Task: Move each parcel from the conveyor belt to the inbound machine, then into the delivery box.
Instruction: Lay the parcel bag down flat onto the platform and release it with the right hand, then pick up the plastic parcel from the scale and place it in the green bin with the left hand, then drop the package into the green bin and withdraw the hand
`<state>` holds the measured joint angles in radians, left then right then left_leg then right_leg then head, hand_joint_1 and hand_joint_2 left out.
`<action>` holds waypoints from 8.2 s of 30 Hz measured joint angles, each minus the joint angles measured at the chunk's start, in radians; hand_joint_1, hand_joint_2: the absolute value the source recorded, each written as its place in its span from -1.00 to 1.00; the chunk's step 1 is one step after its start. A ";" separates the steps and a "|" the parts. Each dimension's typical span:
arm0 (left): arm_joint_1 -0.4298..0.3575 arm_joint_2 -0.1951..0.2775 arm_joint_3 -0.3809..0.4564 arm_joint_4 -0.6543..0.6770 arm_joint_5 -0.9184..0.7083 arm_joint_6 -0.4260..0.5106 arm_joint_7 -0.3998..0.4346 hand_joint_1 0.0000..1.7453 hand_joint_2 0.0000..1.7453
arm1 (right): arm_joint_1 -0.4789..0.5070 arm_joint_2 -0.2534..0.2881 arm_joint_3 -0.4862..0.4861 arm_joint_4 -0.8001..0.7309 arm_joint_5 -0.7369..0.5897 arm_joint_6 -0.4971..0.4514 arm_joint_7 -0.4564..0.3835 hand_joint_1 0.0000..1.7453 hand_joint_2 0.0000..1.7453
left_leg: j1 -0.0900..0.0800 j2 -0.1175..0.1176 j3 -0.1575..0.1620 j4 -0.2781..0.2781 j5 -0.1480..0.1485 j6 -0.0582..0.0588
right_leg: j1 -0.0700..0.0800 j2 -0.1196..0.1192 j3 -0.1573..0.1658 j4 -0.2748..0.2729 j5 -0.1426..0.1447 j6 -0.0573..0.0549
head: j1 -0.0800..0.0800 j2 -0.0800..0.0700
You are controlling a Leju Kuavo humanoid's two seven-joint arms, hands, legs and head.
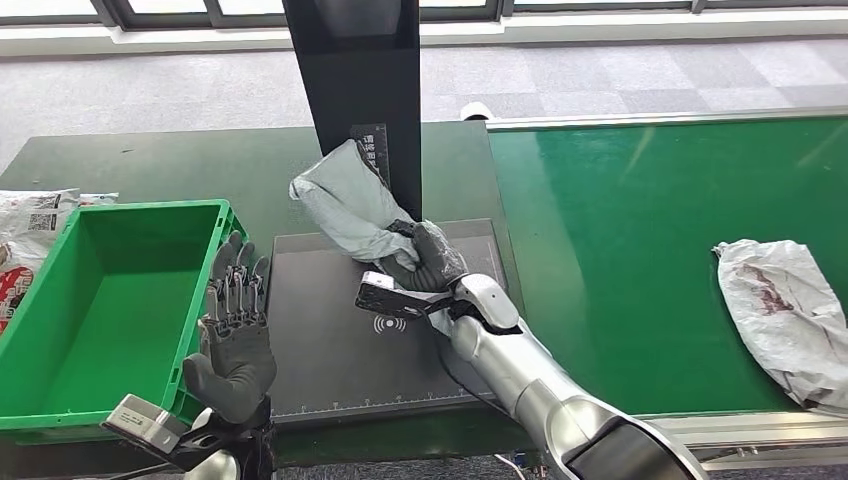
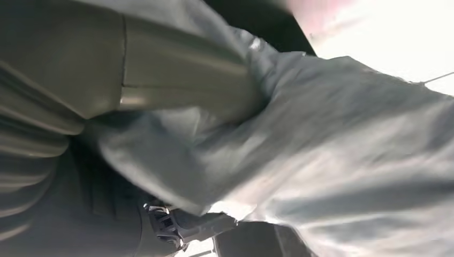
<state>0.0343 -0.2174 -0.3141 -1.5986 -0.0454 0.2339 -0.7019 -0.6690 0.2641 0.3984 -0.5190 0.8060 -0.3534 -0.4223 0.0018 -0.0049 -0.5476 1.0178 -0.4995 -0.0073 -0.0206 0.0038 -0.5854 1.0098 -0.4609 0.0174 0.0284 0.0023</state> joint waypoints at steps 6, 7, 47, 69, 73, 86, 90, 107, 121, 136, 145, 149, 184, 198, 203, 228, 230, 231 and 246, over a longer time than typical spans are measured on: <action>-0.002 0.000 -0.011 0.002 0.000 0.005 0.000 -1.00 -1.00 | 0.005 0.015 0.024 0.034 0.003 0.022 0.012 -1.00 1.00 | 0.000 0.000 0.000 0.000 0.000 0.000 | 0.000 0.000 0.000 0.000 0.000 0.000 | 0.000 0.000; -0.003 0.000 -0.012 0.002 0.000 0.006 0.000 -1.00 -1.00 | 0.007 0.016 0.027 0.035 -0.001 0.026 0.006 -1.00 1.00 | 0.000 0.000 0.000 0.000 0.000 0.000 | 0.000 0.000 0.000 0.000 0.000 0.000 | 0.000 0.000; -0.079 -0.014 0.009 0.217 -0.053 0.441 0.052 -1.00 -1.00 | 0.604 -0.153 0.017 -0.744 -0.141 -0.143 0.009 -1.00 1.00 | 0.000 0.001 0.000 0.000 -0.004 -0.001 | 0.000 0.001 -0.002 0.000 -0.002 -0.001 | 0.000 0.000; -0.130 -0.034 0.006 0.285 -0.084 0.420 0.074 -1.00 -1.00 | 0.637 -0.140 -0.120 -0.779 -0.034 -0.133 0.017 -1.00 1.00 | 0.000 0.001 0.001 0.000 -0.003 -0.001 | 0.000 0.001 -0.001 0.000 -0.002 -0.001 | 0.000 0.000; -0.131 -0.034 0.006 0.291 -0.105 0.371 0.056 -1.00 -1.00 | 0.663 -0.135 -0.121 -0.844 -0.117 -0.207 -0.124 -1.00 1.00 | 0.000 0.000 0.001 0.000 -0.003 -0.001 | 0.000 0.001 0.000 0.000 -0.002 -0.001 | 0.000 0.000; -0.142 -0.034 0.005 0.310 -0.133 0.348 0.032 -1.00 -1.00 | 0.711 -0.131 -0.120 -0.995 -0.156 -0.247 -0.181 -1.00 1.00 | 0.000 0.001 0.001 0.000 -0.003 -0.001 | 0.000 0.001 0.000 0.000 -0.002 -0.001 | 0.000 0.000; -0.145 -0.034 0.005 0.314 -0.184 0.349 0.029 -1.00 -1.00 | 0.720 -0.131 -0.113 -1.016 -0.204 -0.292 -0.232 -1.00 1.00 | 0.000 0.001 0.001 0.000 -0.003 -0.001 | 0.000 0.001 0.000 0.000 -0.002 -0.001 | 0.000 0.000; -0.488 0.011 -0.204 0.883 -0.882 0.050 0.320 -1.00 1.00 | 0.625 -0.156 0.061 -1.203 -0.397 -0.293 -0.276 -1.00 1.00 | 0.000 0.004 0.001 0.000 0.000 -0.001 | 0.000 0.003 0.000 0.000 0.003 0.000 | 0.000 0.000; -0.550 0.032 -0.230 1.013 -0.899 0.012 0.315 0.50 1.00 | 0.535 -0.156 0.063 -1.169 -0.417 -0.281 -0.276 -1.00 1.00 | 0.000 0.002 0.001 0.000 0.000 -0.001 | 0.000 0.002 0.000 0.000 0.002 0.000 | 0.000 0.000; -0.559 0.069 -0.238 0.971 -0.892 0.035 0.298 1.00 1.00 | 0.503 -0.161 0.093 -1.137 -0.436 -0.330 -0.276 -1.00 1.00 | 0.001 0.001 0.001 0.000 0.001 -0.002 | 0.001 0.001 0.001 0.000 0.002 0.000 | 0.000 0.000; -0.511 0.080 -0.238 0.886 -0.921 0.089 0.339 1.00 1.00 | 0.528 -0.162 0.096 -1.135 -0.396 -0.316 -0.276 -1.00 1.00 | 0.001 0.001 0.000 0.000 0.001 -0.002 | 0.001 0.001 0.000 0.000 0.002 0.000 | 0.000 0.000; -0.474 0.090 -0.237 0.806 -0.976 0.195 0.382 1.00 1.00 | 0.547 -0.162 0.096 -1.143 -0.375 -0.302 -0.276 -1.00 1.00 | 0.001 0.001 -0.001 0.000 0.001 -0.002 | 0.001 0.002 -0.001 0.000 0.002 0.000 | 0.000 0.000; -0.496 0.291 0.234 0.136 -0.693 0.433 0.286 1.00 1.00 | 0.709 -0.164 0.085 -1.226 -0.353 -0.347 -0.276 -1.00 1.00 | 0.003 0.001 0.000 0.000 0.003 -0.004 | 0.003 0.002 -0.002 0.000 0.002 -0.002 | 0.000 0.000; -0.742 0.454 0.484 0.877 -0.625 0.331 0.305 1.00 1.00 | 0.701 -0.192 0.085 -1.225 -0.425 -0.302 -0.276 -1.00 1.00 | 0.005 0.004 -0.002 -0.001 0.004 -0.006 | 0.005 0.005 -0.004 0.001 0.004 -0.005 | 0.000 0.000; -0.791 0.470 0.523 1.056 -0.645 0.315 0.359 1.00 1.00 | 0.659 -0.200 0.085 -1.213 -0.456 -0.303 -0.276 -1.00 1.00 | 0.005 0.004 -0.002 0.000 0.004 -0.006 | 0.005 0.005 -0.004 0.001 0.004 -0.005 | 0.000 0.000; -0.878 0.438 0.622 1.196 -0.649 0.325 0.389 -1.00 -1.00 | 0.630 -0.195 0.086 -1.206 -0.403 -0.282 -0.276 -1.00 1.00 | 0.005 0.003 -0.003 0.000 0.004 -0.006 | 0.006 0.004 -0.005 0.001 0.004 -0.005 | 0.000 0.000; -0.879 0.437 0.627 1.195 -0.646 0.335 0.373 -1.00 -1.00 | 0.631 -0.194 0.086 -1.206 -0.400 -0.282 -0.276 -1.00 1.00 | 0.005 0.003 -0.003 0.000 0.004 -0.006 | 0.006 0.004 -0.005 0.001 0.004 -0.005 | 0.000 0.000; -0.879 0.436 0.631 1.193 -0.642 0.345 0.356 -1.00 -1.00 | 0.632 -0.194 0.086 -1.206 -0.397 -0.283 -0.276 -1.00 1.00 | 0.005 0.004 -0.003 0.000 0.004 -0.006 | 0.006 0.004 -0.005 0.001 0.004 -0.005 | 0.000 0.000; -0.591 0.281 0.635 0.734 -0.277 0.444 0.065 -1.00 -1.00 | 0.762 -0.133 0.019 -1.230 -0.145 -0.267 -0.209 -1.00 1.00 | 0.005 0.007 -0.002 0.000 0.001 -0.007 | 0.005 0.008 -0.006 0.000 0.003 -0.005 | 0.000 0.000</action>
<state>-0.5566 0.0638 0.3213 -0.8646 -0.3228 0.6777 -0.6370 0.0931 0.1306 0.4171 -1.7492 0.6613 -0.6202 -0.6309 0.0065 0.0024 -0.5495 1.0175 -0.4986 -0.0144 -0.0157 0.0115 -0.5910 1.0100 -0.4578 0.0121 0.0285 0.0023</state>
